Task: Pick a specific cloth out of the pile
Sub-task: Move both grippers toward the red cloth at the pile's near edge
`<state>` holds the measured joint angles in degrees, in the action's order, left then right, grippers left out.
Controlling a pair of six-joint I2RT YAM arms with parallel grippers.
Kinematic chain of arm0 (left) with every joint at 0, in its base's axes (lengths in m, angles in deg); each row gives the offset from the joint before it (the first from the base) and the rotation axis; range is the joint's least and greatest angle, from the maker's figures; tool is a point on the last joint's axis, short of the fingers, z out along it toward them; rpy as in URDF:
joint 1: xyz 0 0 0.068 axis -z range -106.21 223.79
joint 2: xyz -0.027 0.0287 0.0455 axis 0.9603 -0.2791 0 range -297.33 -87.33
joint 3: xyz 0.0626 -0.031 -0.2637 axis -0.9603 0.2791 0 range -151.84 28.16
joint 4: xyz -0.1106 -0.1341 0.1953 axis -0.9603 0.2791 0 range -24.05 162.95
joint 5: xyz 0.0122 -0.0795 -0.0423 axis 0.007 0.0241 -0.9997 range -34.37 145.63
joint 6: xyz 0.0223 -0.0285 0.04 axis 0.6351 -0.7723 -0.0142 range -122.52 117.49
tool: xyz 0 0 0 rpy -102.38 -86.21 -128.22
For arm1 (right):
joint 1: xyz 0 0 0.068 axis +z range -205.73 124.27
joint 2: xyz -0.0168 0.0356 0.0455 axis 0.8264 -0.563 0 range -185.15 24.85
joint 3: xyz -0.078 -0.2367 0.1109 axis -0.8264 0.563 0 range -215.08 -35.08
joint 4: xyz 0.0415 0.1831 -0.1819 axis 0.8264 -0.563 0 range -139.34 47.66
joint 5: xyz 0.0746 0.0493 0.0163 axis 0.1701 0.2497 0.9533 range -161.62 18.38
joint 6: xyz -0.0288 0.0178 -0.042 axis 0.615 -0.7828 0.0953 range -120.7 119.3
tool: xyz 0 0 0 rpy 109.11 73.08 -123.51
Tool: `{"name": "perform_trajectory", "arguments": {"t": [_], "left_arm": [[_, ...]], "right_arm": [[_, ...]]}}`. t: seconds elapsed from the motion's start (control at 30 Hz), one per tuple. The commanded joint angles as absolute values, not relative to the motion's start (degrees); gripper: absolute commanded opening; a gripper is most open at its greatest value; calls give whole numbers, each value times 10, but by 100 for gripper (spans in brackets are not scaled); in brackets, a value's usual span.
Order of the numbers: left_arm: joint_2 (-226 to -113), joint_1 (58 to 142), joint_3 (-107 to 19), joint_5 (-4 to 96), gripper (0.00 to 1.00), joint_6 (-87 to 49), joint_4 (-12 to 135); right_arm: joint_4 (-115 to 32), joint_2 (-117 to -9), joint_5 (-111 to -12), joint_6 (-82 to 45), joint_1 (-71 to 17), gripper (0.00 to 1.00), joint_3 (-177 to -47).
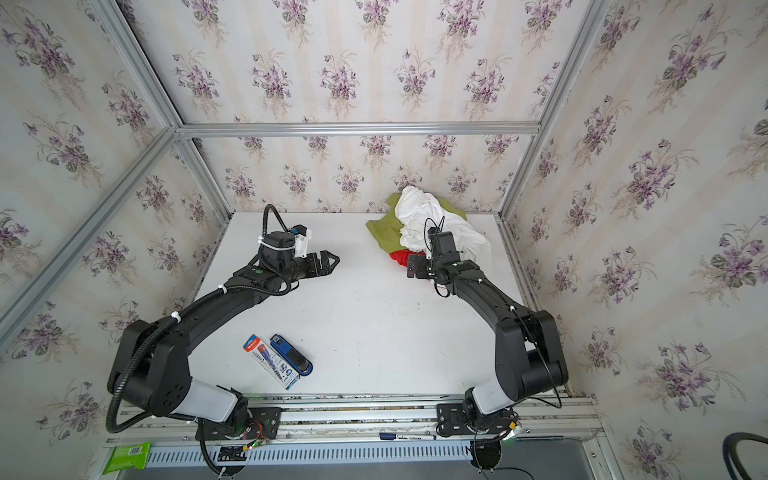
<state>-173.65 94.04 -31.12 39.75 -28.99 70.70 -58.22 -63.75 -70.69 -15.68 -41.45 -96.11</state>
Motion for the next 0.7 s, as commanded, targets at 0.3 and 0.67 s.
{"name": "perform_trajectory", "arguments": {"t": [0.3,0.67], "left_arm": [[-1781,945,-332,350,100,-321,701],[-1833,951,-363,327,100,-335,700]], "right_arm": [[-645,-739,-795,-182,-366,85,-1079],[-642,-832,-803,-188,-353,71,-1157]]}}
